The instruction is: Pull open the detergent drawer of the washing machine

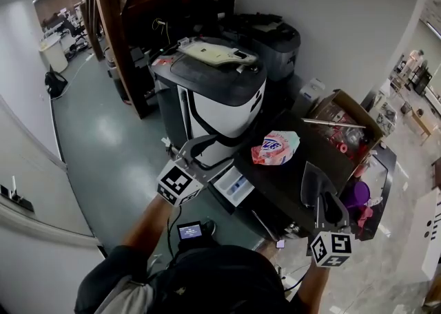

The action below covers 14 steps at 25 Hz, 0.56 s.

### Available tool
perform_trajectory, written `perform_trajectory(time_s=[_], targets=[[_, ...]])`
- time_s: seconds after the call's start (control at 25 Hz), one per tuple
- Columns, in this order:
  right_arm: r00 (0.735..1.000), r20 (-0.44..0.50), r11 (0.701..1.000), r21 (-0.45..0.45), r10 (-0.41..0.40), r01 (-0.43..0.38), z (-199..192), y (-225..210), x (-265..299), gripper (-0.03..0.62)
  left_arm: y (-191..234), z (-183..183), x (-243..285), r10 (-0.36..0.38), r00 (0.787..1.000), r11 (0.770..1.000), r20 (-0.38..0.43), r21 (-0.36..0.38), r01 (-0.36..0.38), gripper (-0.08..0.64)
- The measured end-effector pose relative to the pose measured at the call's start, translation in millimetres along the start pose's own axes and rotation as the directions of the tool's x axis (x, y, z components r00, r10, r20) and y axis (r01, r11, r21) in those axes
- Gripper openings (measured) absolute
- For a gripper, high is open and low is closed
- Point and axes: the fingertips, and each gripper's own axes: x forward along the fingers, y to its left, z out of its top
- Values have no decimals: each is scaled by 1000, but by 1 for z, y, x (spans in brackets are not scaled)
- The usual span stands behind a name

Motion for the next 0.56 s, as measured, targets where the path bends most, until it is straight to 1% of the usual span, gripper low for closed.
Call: perform_trajectory(time_s=[0.2,0.4,0.56], targets=[[1000,8,1000,-7,-9,9,3,-2,-5,74,-3,5,-6,9,1000,1000,10,21,-9,319],[1000,2,1000,0,-20,20,2,-8,-10,72,-5,1,-5,9,1000,1000,-10,22,-8,318],[999,31,999,-3,-33,33,7,-15,-8,72,1,2,2,14,1000,999,-9,41,-14,319]])
